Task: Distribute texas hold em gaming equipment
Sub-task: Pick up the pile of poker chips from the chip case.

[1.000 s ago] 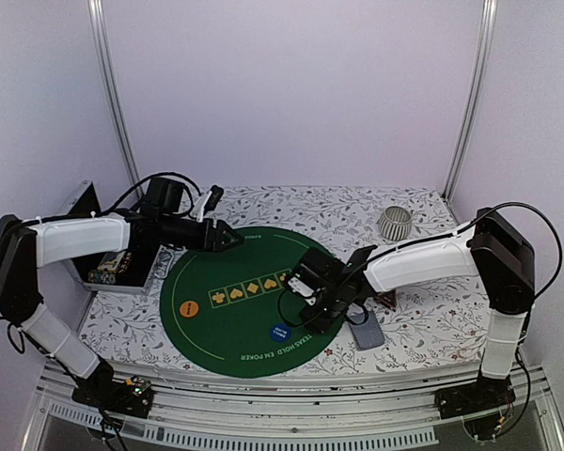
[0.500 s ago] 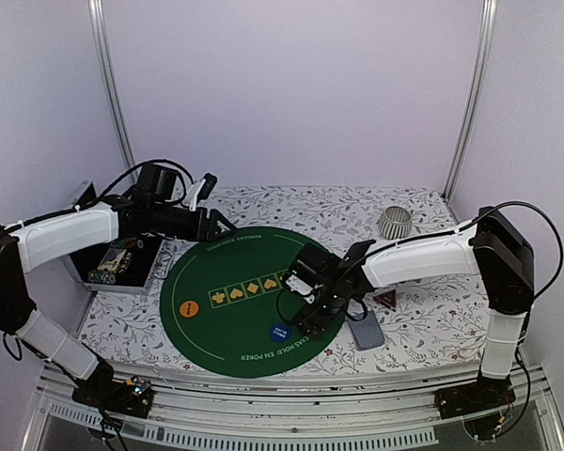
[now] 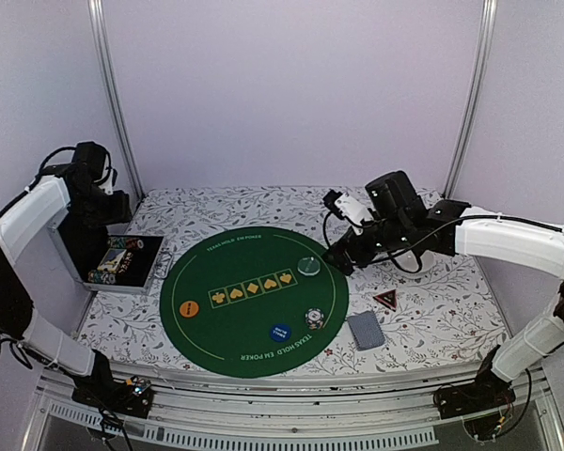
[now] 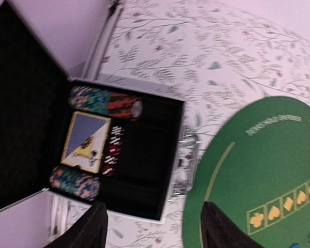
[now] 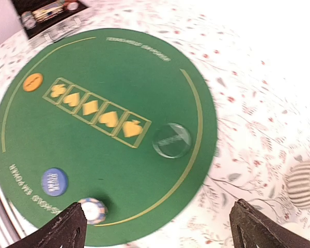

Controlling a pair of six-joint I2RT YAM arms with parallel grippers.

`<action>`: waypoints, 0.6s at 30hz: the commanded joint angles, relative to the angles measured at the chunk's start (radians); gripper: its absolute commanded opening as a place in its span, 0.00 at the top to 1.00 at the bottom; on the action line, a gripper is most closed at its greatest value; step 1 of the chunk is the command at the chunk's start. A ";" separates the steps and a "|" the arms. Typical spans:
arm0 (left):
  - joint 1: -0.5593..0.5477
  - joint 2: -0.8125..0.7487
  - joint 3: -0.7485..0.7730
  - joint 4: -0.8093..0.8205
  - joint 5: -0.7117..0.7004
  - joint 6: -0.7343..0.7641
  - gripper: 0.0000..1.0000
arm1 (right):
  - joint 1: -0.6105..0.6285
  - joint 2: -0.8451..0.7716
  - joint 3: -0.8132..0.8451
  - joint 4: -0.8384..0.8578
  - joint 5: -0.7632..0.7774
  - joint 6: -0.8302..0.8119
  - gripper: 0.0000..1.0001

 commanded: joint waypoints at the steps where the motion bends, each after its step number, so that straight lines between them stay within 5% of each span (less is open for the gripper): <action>1: 0.138 0.074 -0.006 -0.122 -0.109 0.034 0.36 | -0.098 -0.011 -0.066 0.057 -0.091 -0.074 0.01; 11: 0.179 0.229 -0.087 -0.109 -0.120 0.074 0.59 | -0.249 0.039 -0.127 0.136 -0.175 -0.131 0.01; 18: 0.183 0.300 -0.077 -0.089 -0.209 0.080 0.63 | -0.266 0.050 -0.127 0.137 -0.184 -0.120 0.01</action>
